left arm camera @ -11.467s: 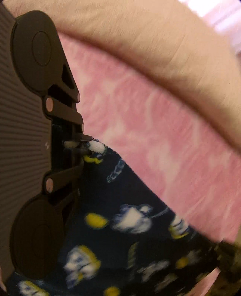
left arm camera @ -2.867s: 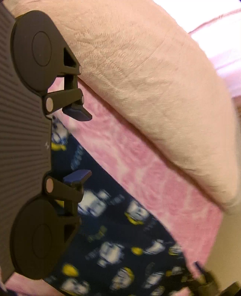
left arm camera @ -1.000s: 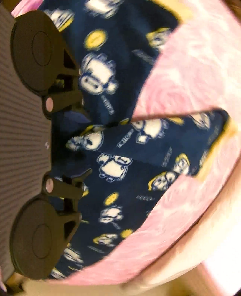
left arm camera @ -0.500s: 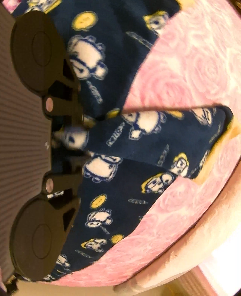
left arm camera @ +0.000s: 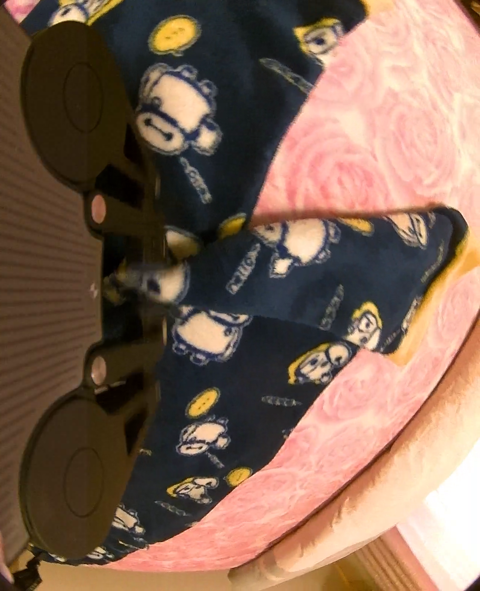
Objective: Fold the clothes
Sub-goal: 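Lift the navy pants with both tools and fold one leg over the other, then open both tools to release the folded pants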
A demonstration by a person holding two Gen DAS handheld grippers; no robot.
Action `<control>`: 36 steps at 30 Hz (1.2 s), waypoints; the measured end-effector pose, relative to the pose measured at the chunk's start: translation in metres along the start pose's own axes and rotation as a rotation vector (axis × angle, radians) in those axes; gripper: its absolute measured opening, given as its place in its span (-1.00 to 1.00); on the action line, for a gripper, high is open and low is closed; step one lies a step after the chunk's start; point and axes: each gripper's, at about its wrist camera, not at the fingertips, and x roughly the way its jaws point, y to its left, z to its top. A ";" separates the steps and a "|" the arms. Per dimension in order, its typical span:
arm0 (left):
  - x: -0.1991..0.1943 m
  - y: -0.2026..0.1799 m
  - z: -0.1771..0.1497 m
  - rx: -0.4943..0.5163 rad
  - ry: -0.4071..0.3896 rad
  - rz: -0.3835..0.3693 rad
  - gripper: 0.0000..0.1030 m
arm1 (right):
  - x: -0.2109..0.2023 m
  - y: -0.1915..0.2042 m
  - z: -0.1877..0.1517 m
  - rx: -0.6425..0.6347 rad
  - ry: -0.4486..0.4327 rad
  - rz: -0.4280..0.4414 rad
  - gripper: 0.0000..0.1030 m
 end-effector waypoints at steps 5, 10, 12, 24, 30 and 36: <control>-0.042 -0.003 -0.006 0.045 -0.116 -0.009 -0.94 | -0.018 0.007 0.007 -0.079 -0.068 -0.001 -0.91; -0.085 0.004 -0.033 0.082 -0.184 0.016 -0.93 | -0.034 0.000 0.016 -0.111 -0.054 0.008 -0.91; -0.093 0.005 -0.047 0.106 -0.187 0.044 -0.93 | -0.034 -0.002 0.015 -0.132 -0.030 -0.008 -0.91; -0.093 0.019 -0.110 0.189 -0.142 0.131 -0.92 | -0.031 -0.027 0.009 -0.162 -0.010 -0.050 -0.91; -0.059 0.015 -0.124 0.284 -0.082 0.273 -0.52 | -0.011 -0.030 -0.002 -0.228 0.065 -0.218 0.01; -0.095 0.005 -0.115 0.325 -0.091 0.349 -0.28 | -0.031 0.016 -0.006 -0.436 -0.052 -0.432 0.48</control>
